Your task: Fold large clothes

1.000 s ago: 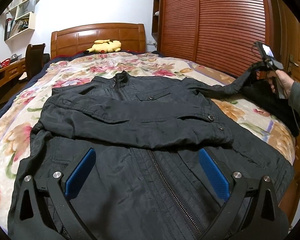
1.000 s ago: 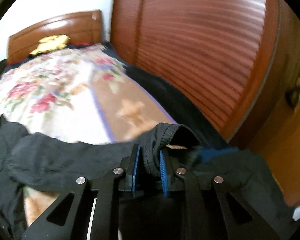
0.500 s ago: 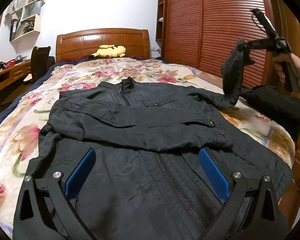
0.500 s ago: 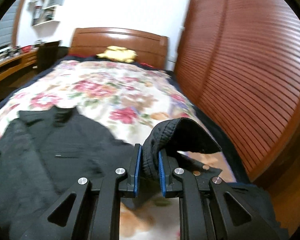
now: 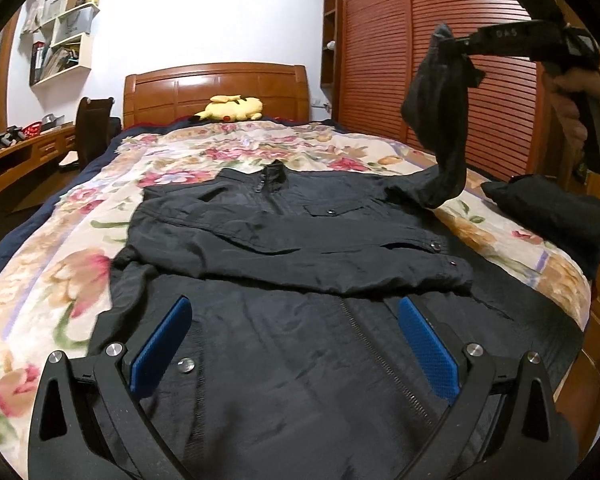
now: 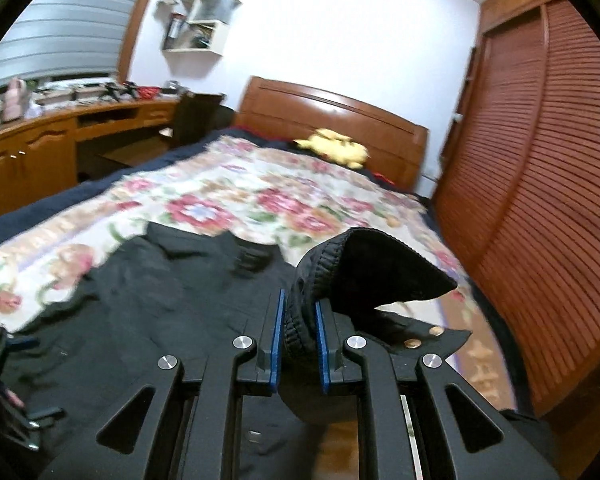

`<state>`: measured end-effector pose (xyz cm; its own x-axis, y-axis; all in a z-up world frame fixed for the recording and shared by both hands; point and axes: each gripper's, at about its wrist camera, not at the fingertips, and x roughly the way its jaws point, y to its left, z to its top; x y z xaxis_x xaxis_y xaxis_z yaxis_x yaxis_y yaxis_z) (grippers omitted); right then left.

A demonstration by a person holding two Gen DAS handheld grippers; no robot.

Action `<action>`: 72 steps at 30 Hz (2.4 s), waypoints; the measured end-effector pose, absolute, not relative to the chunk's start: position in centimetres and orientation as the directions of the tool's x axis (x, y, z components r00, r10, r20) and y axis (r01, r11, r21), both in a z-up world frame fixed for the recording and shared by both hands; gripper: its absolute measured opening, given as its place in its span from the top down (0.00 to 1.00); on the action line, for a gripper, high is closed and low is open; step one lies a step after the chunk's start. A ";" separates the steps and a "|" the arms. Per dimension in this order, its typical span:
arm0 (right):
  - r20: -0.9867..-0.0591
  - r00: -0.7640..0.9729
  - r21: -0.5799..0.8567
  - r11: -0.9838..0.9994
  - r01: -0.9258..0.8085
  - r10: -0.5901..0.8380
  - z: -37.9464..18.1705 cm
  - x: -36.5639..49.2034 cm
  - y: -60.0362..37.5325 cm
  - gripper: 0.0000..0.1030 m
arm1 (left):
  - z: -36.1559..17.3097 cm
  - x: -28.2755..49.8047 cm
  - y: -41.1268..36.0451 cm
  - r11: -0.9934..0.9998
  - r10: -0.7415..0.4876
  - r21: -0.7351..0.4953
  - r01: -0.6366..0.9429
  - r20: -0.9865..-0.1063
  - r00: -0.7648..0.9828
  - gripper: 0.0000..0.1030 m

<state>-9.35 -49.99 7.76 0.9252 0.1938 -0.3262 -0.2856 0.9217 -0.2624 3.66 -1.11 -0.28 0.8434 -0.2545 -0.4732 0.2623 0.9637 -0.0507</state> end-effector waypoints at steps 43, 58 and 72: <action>-0.497 0.792 -0.148 0.864 -0.481 0.356 2.9 -10.2 -47.0 0.85 | -0.3 2.2 3.7 0.982 -0.185 -0.053 0.181 -0.461 0.868 0.00; -0.667 0.690 -0.029 0.916 -0.400 0.280 -4.2 -3.2 -44.5 0.51 | -0.4 2.2 3.8 0.983 -0.181 -0.052 0.178 -0.464 0.867 0.00; -0.722 0.633 -0.101 0.863 -0.496 0.279 -5.4 -1.3 -36.8 0.89 | -0.4 2.1 4.2 0.983 -0.181 -0.055 0.176 -0.461 0.869 0.00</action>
